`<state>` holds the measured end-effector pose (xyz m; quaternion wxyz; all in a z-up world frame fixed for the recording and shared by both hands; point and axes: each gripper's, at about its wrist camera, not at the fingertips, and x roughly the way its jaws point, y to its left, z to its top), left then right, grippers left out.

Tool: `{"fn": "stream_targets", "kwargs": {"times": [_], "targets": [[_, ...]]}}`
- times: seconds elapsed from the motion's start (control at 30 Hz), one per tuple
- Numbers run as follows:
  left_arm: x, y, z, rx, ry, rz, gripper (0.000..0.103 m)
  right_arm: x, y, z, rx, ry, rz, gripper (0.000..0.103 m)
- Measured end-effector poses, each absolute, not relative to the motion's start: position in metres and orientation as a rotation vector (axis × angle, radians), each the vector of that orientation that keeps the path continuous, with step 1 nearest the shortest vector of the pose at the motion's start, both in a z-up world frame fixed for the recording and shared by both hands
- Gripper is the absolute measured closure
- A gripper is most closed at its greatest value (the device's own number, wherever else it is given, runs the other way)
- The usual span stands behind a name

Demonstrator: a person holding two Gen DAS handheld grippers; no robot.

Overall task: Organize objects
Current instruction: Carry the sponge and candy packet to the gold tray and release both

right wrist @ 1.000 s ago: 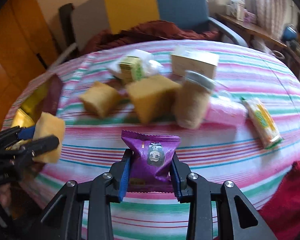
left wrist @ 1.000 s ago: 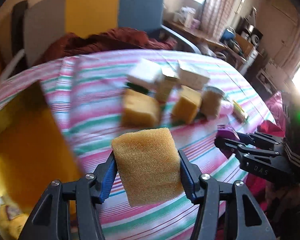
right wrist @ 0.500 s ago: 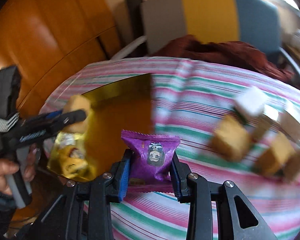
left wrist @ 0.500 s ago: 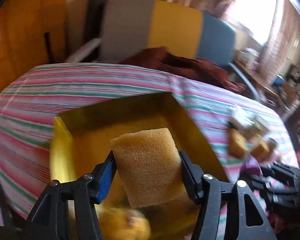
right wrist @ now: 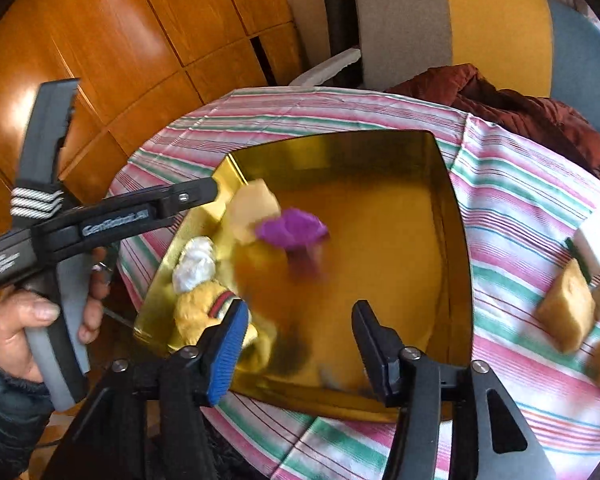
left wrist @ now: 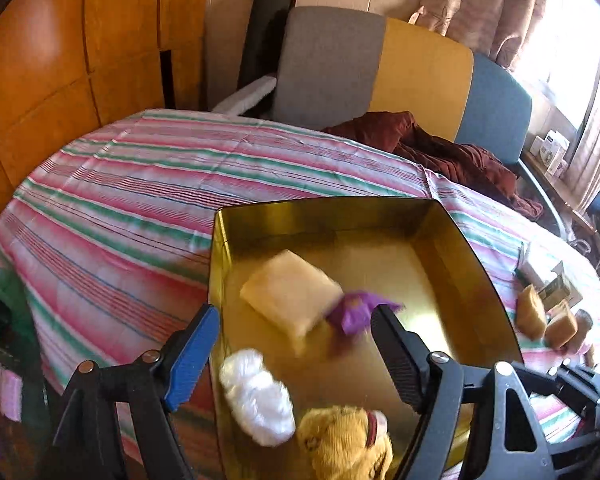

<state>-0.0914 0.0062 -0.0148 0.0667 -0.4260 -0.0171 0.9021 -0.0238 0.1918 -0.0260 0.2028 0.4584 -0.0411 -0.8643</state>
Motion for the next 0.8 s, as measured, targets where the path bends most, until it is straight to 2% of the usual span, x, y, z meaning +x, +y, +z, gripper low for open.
{"fn": "stream_targets", "kwargs": {"times": [0.8], "targets": [[-0.008,0.044,0.036,-0.948,0.191,2.854,0.024,0.01,0.21,-0.015,1.182,-0.122,-2.541,0.033]]}}
